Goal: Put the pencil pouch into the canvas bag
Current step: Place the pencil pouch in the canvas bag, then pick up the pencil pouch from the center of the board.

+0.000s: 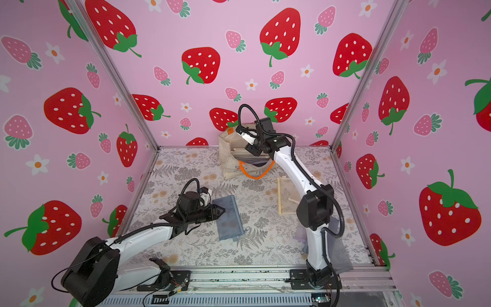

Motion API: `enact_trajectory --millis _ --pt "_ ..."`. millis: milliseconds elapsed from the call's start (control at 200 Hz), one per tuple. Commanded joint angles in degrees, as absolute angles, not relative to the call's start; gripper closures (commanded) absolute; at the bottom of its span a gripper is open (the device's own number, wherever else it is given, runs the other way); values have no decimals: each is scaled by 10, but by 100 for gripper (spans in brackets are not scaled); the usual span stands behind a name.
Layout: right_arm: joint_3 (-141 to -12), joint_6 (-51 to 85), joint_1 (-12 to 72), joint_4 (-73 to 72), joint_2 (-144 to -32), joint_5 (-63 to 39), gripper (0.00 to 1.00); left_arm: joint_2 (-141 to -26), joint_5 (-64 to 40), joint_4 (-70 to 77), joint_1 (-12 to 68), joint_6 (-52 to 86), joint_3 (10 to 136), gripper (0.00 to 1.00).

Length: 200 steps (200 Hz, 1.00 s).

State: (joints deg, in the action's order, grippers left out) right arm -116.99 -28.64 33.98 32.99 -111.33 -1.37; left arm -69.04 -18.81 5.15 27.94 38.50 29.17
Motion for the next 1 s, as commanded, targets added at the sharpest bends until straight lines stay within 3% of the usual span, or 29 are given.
enact_trajectory --millis 0,225,435,996 --pt "-1056 -170 354 312 -1034 -1 34 -666 -149 -29 267 370 283 58" --pt "-742 -42 400 246 -867 -48 30 -644 -150 -41 232 380 255 54" --pt "-564 71 437 153 -855 -130 29 -674 -144 -28 223 387 250 52" --pt "-574 136 466 46 -1036 -219 27 -809 -171 98 245 434 240 49"
